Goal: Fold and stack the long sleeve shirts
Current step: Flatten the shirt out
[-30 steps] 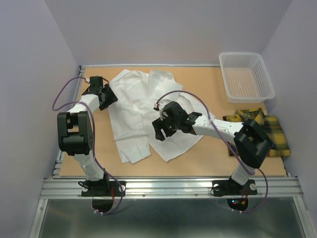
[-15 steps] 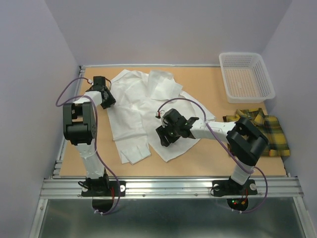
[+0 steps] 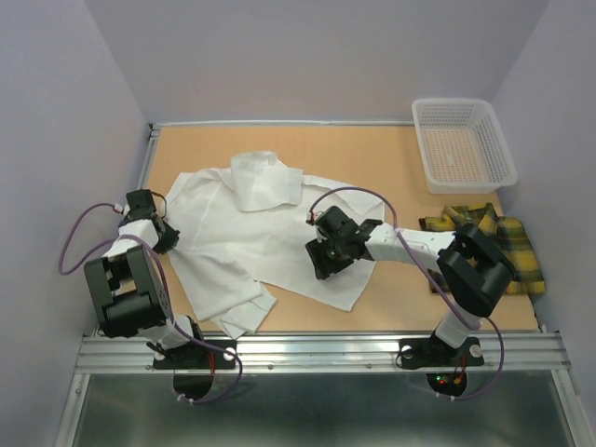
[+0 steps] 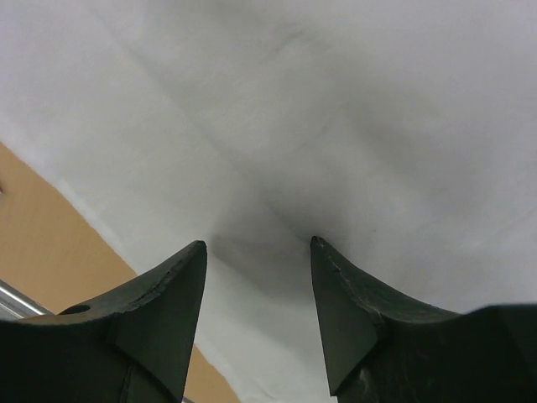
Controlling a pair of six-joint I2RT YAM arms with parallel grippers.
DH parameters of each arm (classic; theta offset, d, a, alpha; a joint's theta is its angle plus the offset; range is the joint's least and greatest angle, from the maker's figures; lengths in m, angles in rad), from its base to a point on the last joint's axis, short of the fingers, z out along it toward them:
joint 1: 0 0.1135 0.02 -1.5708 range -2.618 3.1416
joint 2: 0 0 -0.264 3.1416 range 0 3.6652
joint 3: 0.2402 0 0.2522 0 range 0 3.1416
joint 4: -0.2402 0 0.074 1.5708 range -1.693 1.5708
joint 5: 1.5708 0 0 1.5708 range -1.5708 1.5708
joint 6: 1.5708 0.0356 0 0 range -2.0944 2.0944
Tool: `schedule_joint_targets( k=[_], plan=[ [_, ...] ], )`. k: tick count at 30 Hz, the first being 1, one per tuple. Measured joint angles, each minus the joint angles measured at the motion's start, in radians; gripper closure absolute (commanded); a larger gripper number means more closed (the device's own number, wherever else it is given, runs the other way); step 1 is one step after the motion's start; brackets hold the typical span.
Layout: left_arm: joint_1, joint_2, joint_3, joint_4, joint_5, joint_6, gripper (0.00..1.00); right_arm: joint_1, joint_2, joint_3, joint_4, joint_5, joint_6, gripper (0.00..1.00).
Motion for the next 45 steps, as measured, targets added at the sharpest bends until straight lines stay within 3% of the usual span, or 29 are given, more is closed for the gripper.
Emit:
schedule_joint_targets(
  k=[3,7,12,15,18,25,34,45],
  plan=[
    [0.062,-0.122,-0.069,-0.031,0.016,-0.010,0.69,-0.039,-0.005,0.008,-0.066,0.006,0.021,0.41],
    [0.076,-0.264,-0.109,-0.046,0.081,-0.024,0.47,-0.153,-0.024,0.008,-0.156,0.014,0.025,0.40],
    [0.061,-0.386,-0.116,-0.052,0.188,-0.029,0.33,-0.258,-0.030,0.063,-0.241,0.059,-0.001,0.39],
    [-0.003,-0.426,-0.114,-0.050,0.231,-0.029,0.19,-0.258,-0.031,0.147,-0.241,0.087,-0.013,0.38],
    [-0.114,-0.418,-0.090,-0.031,0.262,-0.038,0.14,-0.259,-0.032,0.204,-0.210,0.098,-0.013,0.35],
    [-0.341,-0.228,0.014,0.095,0.300,-0.090,0.17,-0.275,-0.042,0.224,-0.150,0.102,0.020,0.13],
    [-0.437,0.103,0.170,0.165,0.236,-0.096,0.26,-0.278,-0.149,0.126,-0.075,0.076,0.067,0.12],
    [-0.454,0.199,0.231,0.149,0.162,-0.075,0.30,-0.278,-0.180,-0.010,0.001,0.033,0.116,0.12]
  ],
)
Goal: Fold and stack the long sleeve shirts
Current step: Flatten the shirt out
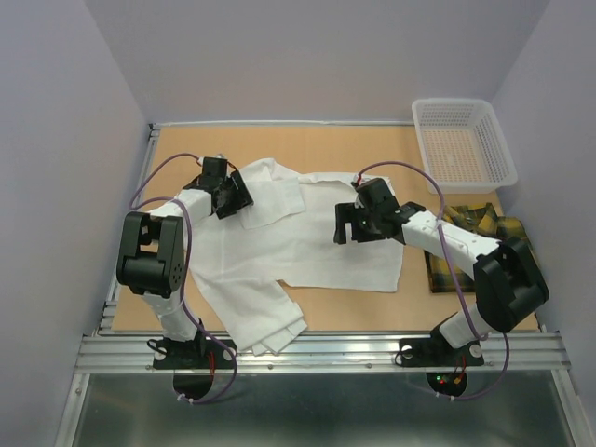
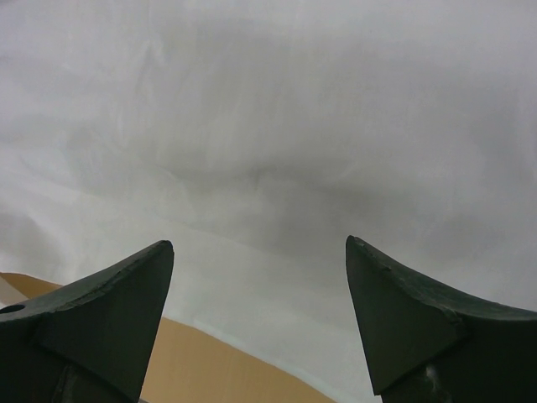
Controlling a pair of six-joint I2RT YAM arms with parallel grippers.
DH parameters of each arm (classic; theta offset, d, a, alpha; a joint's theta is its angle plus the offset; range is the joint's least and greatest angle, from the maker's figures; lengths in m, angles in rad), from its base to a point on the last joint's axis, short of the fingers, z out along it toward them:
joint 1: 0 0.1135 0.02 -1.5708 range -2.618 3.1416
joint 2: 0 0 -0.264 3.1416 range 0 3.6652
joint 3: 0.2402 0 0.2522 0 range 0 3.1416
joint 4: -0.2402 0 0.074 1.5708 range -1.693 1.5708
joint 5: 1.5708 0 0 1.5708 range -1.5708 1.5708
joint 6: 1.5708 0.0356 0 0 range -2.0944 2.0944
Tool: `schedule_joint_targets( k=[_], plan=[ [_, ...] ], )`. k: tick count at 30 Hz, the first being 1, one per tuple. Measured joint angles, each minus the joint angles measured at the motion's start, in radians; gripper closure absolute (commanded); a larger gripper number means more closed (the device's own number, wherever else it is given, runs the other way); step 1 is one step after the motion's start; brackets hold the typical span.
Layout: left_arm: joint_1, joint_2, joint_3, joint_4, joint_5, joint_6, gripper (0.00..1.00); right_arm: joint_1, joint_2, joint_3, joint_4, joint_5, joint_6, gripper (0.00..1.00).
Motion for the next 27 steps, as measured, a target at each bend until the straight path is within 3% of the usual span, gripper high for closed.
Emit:
schedule_joint_targets(
  k=[8,14,20,27],
  plan=[
    [-0.006,0.002,0.000,-0.024,-0.038,0.002,0.33,0.000,0.002,-0.039,0.041,-0.027,0.016,0.13],
    [-0.016,0.018,0.012,-0.025,-0.041,0.003,0.58,0.000,0.041,-0.061,0.083,-0.055,0.019,0.13],
    [-0.028,0.045,0.059,-0.028,-0.037,0.008,0.97,0.000,0.060,-0.074,0.090,-0.066,0.024,0.14],
    [-0.032,0.048,0.169,-0.048,-0.060,0.064,1.00,0.000,0.064,-0.092,0.114,-0.074,0.026,0.16]
  ],
)
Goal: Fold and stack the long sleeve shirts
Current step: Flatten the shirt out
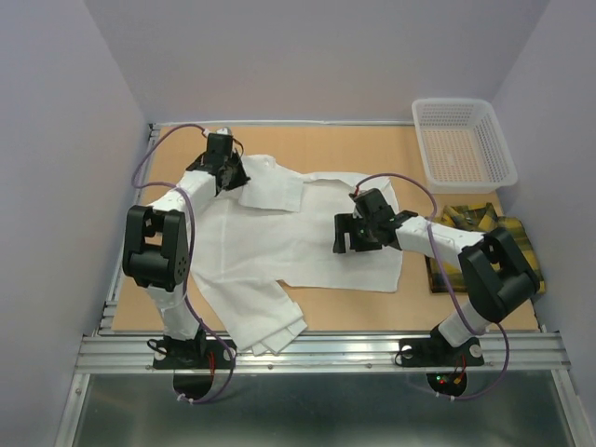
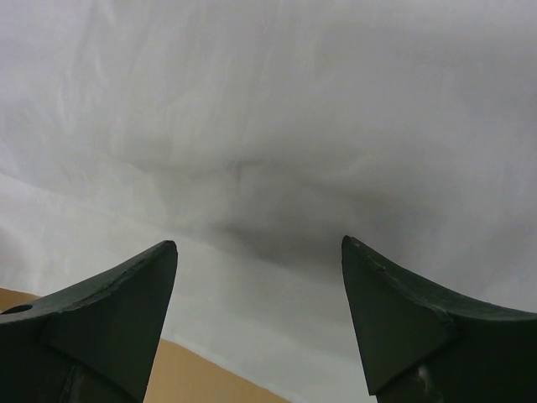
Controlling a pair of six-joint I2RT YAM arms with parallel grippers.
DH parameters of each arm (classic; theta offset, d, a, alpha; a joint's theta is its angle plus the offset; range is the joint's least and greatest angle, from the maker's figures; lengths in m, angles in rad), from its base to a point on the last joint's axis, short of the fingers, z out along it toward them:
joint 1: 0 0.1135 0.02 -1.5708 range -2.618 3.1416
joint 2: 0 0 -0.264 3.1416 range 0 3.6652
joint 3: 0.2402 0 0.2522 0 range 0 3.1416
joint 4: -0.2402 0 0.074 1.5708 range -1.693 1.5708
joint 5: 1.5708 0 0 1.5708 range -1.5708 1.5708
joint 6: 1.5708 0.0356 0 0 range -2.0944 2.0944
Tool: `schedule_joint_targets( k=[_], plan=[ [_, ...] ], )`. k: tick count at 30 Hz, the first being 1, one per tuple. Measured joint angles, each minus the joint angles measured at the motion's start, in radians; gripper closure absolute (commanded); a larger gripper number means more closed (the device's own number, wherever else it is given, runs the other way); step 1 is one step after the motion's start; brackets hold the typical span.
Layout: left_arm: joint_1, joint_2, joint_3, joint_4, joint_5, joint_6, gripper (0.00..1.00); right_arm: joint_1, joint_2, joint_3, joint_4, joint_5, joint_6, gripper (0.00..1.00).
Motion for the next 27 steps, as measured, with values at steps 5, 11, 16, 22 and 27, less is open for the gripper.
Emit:
schedule_joint_targets(
  k=[5,11,16,22,27],
  plan=[
    [0.000,0.066,0.253,0.012,-0.055,0.126,1.00,0.000,0.014,-0.026,0.018,-0.034,0.007,0.19],
    [0.000,0.201,0.515,0.093,-0.114,0.314,1.00,-0.003,0.014,-0.040,0.052,-0.079,0.008,0.19],
    [-0.002,0.335,0.662,0.153,-0.127,0.454,1.00,-0.003,0.014,-0.042,0.057,-0.106,0.008,0.19],
    [-0.031,0.426,0.723,0.263,-0.153,0.602,1.00,-0.003,0.012,-0.042,0.053,-0.120,0.011,0.19],
    [-0.083,0.485,0.777,0.386,-0.220,0.721,0.75,-0.003,-0.006,-0.056,0.042,-0.129,0.020,0.18]
  ],
)
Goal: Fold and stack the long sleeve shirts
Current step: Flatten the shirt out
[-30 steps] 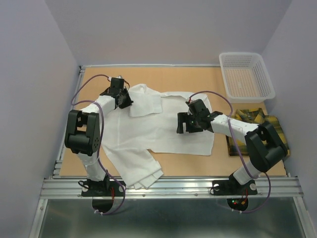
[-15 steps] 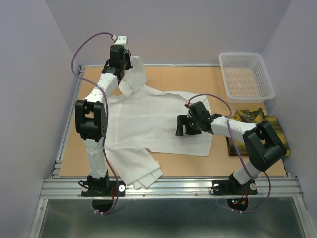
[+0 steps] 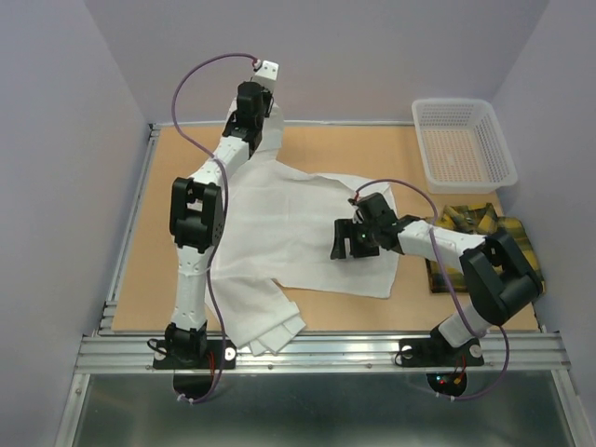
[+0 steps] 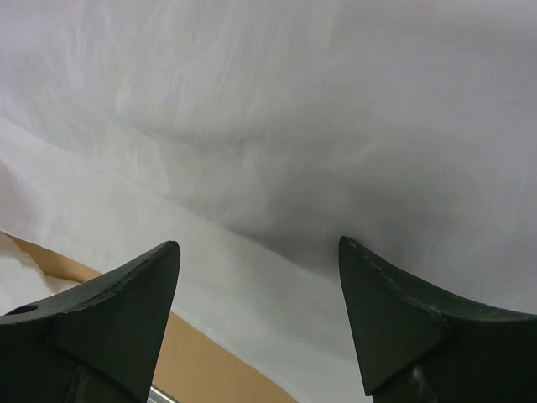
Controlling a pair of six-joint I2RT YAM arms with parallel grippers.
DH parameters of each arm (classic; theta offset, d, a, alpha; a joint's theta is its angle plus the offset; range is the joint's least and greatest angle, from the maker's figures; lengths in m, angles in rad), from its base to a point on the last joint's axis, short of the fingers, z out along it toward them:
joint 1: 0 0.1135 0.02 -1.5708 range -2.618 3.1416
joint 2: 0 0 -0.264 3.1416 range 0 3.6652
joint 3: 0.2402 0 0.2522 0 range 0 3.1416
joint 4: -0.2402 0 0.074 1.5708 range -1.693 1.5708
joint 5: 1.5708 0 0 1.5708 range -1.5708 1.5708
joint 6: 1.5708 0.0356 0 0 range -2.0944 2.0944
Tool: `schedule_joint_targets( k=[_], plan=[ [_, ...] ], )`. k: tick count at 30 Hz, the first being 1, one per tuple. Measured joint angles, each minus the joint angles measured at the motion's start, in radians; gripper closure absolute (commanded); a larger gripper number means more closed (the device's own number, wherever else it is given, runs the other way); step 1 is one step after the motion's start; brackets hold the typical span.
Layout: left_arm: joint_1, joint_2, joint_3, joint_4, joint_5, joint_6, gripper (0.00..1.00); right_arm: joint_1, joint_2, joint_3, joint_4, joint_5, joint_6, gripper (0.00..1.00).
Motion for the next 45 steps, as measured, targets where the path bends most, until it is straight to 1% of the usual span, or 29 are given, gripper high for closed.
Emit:
schedule_joint_targets(
  k=[3,4,6,7,10,13,16,19,21,22,23,24,25,26,27,29,30,31,35,38,41,45],
  plan=[
    [-0.029,0.053,0.075,0.051,-0.040,0.042,0.48,0.000,-0.022,-0.013,-0.022,0.007,0.006,0.18],
    [-0.037,0.073,0.106,0.069,-0.054,0.046,0.35,0.000,-0.031,-0.014,-0.033,0.011,0.009,0.18],
    [-0.050,0.096,0.140,0.090,-0.079,0.039,0.25,0.000,-0.051,-0.014,-0.050,0.027,0.013,0.18],
    [-0.053,0.100,0.147,0.096,-0.092,0.036,0.17,0.000,-0.063,-0.014,-0.056,0.035,0.013,0.18],
    [-0.053,0.099,0.151,0.105,-0.144,-0.001,0.07,0.000,-0.101,-0.011,-0.074,0.074,0.013,0.18],
    [-0.044,0.085,0.147,0.073,-0.190,-0.051,0.05,-0.007,-0.116,0.019,-0.106,0.115,0.005,0.18],
    [-0.028,0.032,0.113,0.003,-0.218,-0.118,0.05,-0.024,-0.114,0.078,-0.124,0.141,-0.013,0.18],
    [0.000,-0.069,0.063,-0.114,-0.229,-0.217,0.05,-0.047,-0.090,0.166,-0.135,0.175,-0.043,0.19],
    [0.014,-0.182,-0.034,-0.180,-0.224,-0.294,0.05,-0.068,-0.060,0.240,-0.133,0.188,-0.068,0.21],
    [0.019,-0.217,-0.057,-0.211,-0.211,-0.325,0.05,-0.082,-0.042,0.278,-0.134,0.192,-0.078,0.22],
    [0.031,-0.293,-0.119,-0.230,-0.202,-0.351,0.05,-0.090,-0.028,0.303,-0.135,0.193,-0.086,0.23],
    [0.039,-0.382,-0.221,-0.222,-0.172,-0.398,0.05,-0.102,-0.003,0.338,-0.137,0.194,-0.095,0.23],
    [0.042,-0.443,-0.287,-0.239,-0.158,-0.430,0.05,-0.112,0.027,0.378,-0.134,0.195,-0.105,0.26],
    [0.043,-0.541,-0.400,-0.246,-0.119,-0.475,0.05,-0.117,0.048,0.404,-0.129,0.195,-0.114,0.27],
    [0.042,-0.602,-0.478,-0.260,-0.097,-0.503,0.05,-0.123,0.077,0.432,-0.129,0.196,-0.117,0.29],
    [0.035,-0.712,-0.640,-0.267,-0.031,-0.561,0.05,-0.129,0.122,0.470,-0.128,0.194,-0.127,0.33],
    [0.031,-0.737,-0.687,-0.272,-0.013,-0.576,0.05,-0.130,0.146,0.491,-0.129,0.188,-0.135,0.34],
    [0.025,-0.767,-0.771,-0.286,0.019,-0.600,0.05,-0.130,0.170,0.507,-0.129,0.180,-0.139,0.35],
    [0.009,-0.776,-1.021,-0.328,0.103,-0.656,0.05,-0.130,0.266,0.569,-0.129,0.137,-0.153,0.36],
    [0.004,-0.774,-1.118,-0.373,0.130,-0.674,0.05,-0.130,0.328,0.601,-0.130,0.120,-0.157,0.36],
    [0.005,-0.772,-1.158,-0.384,0.142,-0.681,0.05,-0.130,0.396,0.635,-0.129,0.119,-0.165,0.36],
    [0.005,-0.759,-1.171,-0.375,0.164,-0.688,0.05,-0.130,0.472,0.673,-0.130,0.124,-0.180,0.36]
  ],
)
